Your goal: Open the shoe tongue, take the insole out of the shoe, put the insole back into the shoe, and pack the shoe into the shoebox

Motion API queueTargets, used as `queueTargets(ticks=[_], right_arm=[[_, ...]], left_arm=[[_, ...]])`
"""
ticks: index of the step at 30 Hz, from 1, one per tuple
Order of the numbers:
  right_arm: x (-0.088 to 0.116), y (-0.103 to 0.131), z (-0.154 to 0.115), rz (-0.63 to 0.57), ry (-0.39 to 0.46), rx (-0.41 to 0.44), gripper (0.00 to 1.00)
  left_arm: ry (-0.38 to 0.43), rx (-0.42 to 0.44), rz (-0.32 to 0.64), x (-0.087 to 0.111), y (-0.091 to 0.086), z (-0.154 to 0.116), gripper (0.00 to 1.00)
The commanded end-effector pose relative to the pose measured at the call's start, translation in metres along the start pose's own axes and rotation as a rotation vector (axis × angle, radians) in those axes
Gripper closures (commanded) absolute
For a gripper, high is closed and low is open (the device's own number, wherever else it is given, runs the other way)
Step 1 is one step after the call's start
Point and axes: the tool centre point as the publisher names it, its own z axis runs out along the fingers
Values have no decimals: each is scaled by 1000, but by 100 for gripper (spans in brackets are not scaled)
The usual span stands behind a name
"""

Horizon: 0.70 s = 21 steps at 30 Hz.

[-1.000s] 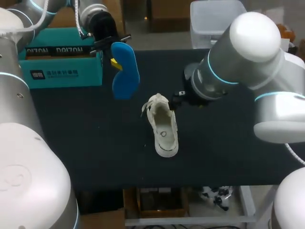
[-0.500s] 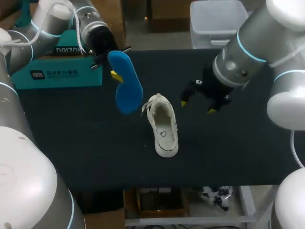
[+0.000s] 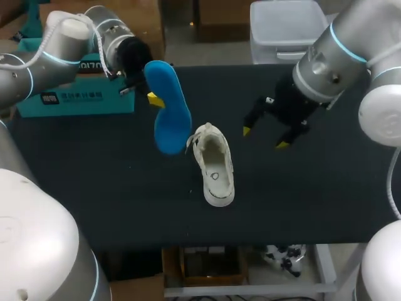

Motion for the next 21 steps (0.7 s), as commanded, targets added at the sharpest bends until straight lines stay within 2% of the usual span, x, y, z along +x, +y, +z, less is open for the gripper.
queueTargets(ticks=[1,2,4,11,15,21], right_arm=[[-1,1,-3,137,59,59,0],[-1,-1,-5,172,101,80,0],[-2,-5,-4,230,77,121,0],[-4,-11,-5,393,224,220,0],[-4,-12,-1,476,225,271,0],[-4,-12,-2,465,210,269,0]], left_arm=[[-134,-3,2,0,-5,18,100],[-131,7,0,-1,-5,20,100],[-132,9,1,-3,-6,22,100],[-118,39,10,-10,-4,29,100],[-113,43,2,-15,-1,30,100],[-88,52,-13,-19,1,27,100]])
